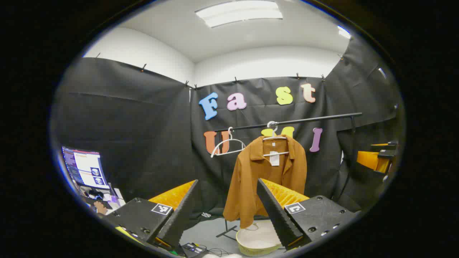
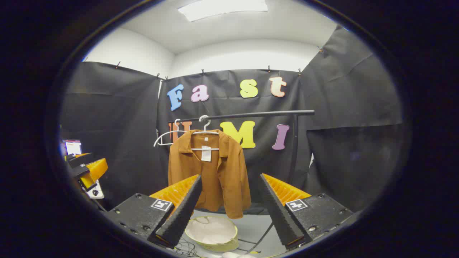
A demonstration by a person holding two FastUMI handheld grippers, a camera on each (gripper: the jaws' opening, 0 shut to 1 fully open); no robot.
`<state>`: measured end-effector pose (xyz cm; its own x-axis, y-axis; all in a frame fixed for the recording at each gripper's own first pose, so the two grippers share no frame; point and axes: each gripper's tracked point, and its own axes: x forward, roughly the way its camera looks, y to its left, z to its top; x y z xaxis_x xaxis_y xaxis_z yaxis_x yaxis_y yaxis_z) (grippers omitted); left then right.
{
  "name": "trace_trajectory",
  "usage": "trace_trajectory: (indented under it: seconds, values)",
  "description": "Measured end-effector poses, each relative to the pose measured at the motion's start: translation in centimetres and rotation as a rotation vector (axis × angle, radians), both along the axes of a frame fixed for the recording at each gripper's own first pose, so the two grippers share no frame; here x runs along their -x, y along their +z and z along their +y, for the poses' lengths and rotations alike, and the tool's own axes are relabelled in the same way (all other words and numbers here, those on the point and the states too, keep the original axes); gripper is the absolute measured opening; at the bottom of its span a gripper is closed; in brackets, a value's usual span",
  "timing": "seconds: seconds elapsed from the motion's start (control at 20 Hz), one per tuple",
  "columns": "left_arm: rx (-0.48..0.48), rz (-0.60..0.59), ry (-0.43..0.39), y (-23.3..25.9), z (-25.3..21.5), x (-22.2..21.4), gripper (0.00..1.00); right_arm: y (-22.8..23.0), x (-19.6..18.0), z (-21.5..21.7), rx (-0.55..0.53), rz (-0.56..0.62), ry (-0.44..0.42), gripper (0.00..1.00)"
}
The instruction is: Grasp the clothes on the hanger with both hands and then place them into the laundry hamper below.
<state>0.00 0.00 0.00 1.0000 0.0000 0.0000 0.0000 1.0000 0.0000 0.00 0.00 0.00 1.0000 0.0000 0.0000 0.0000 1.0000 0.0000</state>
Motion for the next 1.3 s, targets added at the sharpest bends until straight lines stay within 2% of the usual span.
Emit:
trace_trajectory:
  seconds: [0.2,0.3,0.35,0.55,0.6,1.05,1.3]
  values:
    - [0.010,-0.012,-0.007,0.1,0.1,0.0,1.00,0.2,0.4,-0.9,0.009,-0.006,-0.025,1.00]
    - [0.012,-0.015,-0.009,0.1,-0.2,-0.2,0.96,0.0,0.1,-1.2,0.015,-0.003,-0.032,1.00]
    - [0.012,-0.019,-0.011,0.2,-0.5,-0.4,0.99,-0.3,-0.1,-1.4,0.016,0.002,-0.032,1.00]
    - [-0.001,-0.025,-0.007,-0.1,-1.2,-1.6,0.98,-1.1,-2.3,-1.6,0.011,0.017,-0.014,1.00]
    - [-0.005,-0.027,-0.004,-0.2,-1.4,-2.1,1.00,-1.1,-3.0,-1.6,0.012,0.016,-0.007,1.00]
    - [-0.054,-0.038,-0.019,-2.1,-6.2,-10.0,0.99,-2.9,-13.2,-2.1,-0.005,0.042,0.081,1.00]
    - [-0.005,-0.022,-0.054,-3.6,-9.7,-15.4,0.99,-4.4,-20.9,-2.3,-0.003,0.069,0.117,0.99]
